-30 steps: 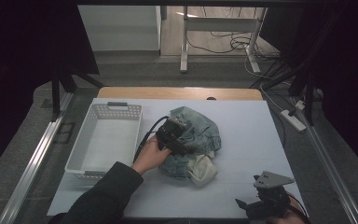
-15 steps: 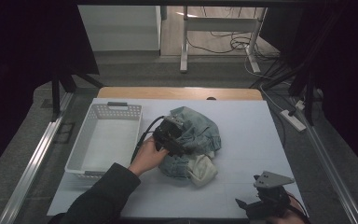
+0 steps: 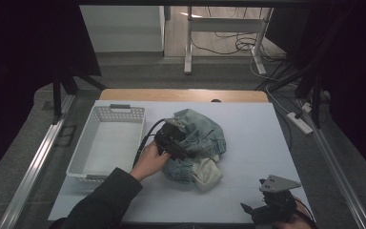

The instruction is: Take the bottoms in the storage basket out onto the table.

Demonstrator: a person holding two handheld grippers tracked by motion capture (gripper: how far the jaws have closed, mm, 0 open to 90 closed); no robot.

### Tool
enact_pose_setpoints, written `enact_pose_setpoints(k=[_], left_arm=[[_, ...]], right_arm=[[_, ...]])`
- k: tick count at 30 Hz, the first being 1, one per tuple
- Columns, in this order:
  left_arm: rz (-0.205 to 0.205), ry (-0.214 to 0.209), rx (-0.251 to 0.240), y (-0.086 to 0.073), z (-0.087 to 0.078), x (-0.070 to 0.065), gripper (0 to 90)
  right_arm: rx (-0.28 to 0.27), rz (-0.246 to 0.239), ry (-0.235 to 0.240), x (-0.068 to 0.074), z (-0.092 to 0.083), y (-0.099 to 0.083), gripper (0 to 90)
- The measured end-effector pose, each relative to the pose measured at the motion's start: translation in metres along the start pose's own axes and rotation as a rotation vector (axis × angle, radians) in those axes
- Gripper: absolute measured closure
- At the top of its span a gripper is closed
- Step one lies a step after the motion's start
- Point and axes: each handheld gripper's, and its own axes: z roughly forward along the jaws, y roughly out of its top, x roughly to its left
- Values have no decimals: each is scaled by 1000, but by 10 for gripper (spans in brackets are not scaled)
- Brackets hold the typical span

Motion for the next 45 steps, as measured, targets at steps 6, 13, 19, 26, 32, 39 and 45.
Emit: enact_pose_setpoints(k=[6,13,19,26,32,39,45], left_arm=[[13,-9,-2,-1,-1,-2,8],[33,-11,16,-2,-1,-7,10],[60,-3,32,-3,0,-10,9],[60,-2,32,-6,-2,-11,6],[55,-15,21,-9,-4,-12,5],[39,-25,13,-12,-5,-12,0],[35,-18,0,-12,-9,-15,0]], right_arm=[[-1,1,1,0,0,0,19],[-3,2,1,0,0,0,18],[-8,6,-1,-1,-1,0,18],[-10,7,-2,0,-1,0,19],[-10,7,-3,0,-1,0,19],[-12,5,-4,0,-1,0,19],[-11,5,-4,0,-1,0,19]])
